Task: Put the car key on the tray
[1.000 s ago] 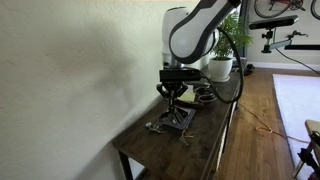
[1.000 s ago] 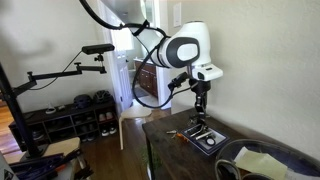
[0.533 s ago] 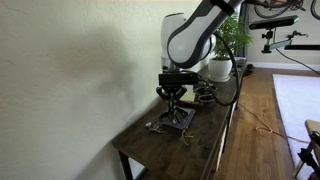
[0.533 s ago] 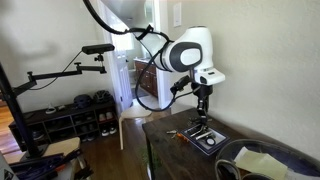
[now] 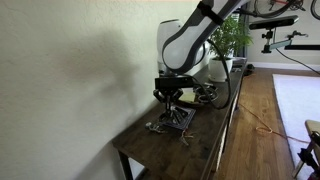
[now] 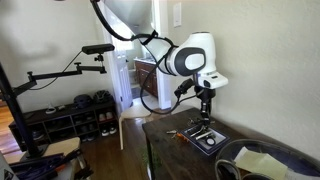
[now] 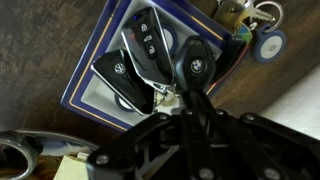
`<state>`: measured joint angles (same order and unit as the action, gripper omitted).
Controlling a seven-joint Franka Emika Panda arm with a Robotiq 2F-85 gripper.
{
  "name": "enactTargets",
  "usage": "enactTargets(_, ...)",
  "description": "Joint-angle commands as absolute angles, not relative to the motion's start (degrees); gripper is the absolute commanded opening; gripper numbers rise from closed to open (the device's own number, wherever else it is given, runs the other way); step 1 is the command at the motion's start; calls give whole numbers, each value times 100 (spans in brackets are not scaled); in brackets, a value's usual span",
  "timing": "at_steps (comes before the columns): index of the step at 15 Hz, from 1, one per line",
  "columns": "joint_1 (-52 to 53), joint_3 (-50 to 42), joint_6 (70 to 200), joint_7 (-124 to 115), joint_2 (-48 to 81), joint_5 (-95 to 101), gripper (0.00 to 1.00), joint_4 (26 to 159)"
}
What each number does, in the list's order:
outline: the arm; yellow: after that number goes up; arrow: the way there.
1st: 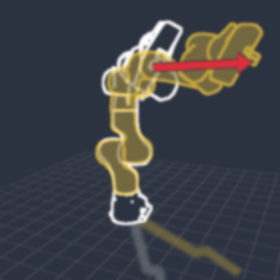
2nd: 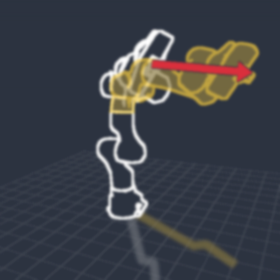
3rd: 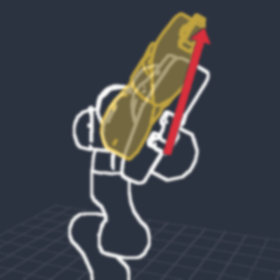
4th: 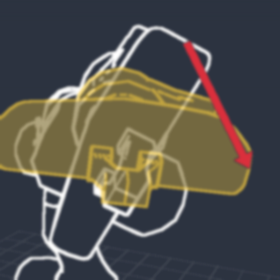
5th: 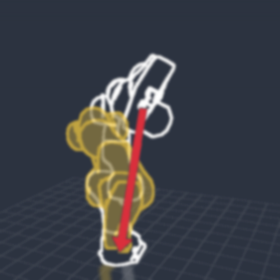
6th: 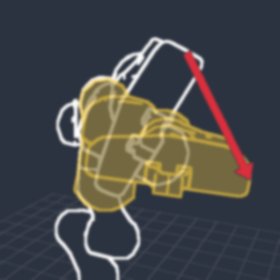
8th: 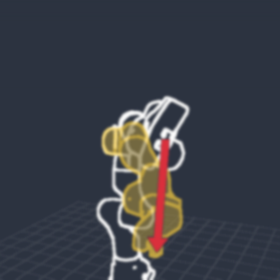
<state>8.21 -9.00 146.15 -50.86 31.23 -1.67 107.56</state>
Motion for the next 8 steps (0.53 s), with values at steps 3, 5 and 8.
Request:
enactTargets(3, 836, -892, 14603, -5140, 3177, -122, 41, 10736)
enactTargets(5, 880, -901, 14630, -5142, 3083, -85, 54, 10835)
enactTargets(8, 901, -823, 14569, -5108, 2870, -159, 73, 10994)
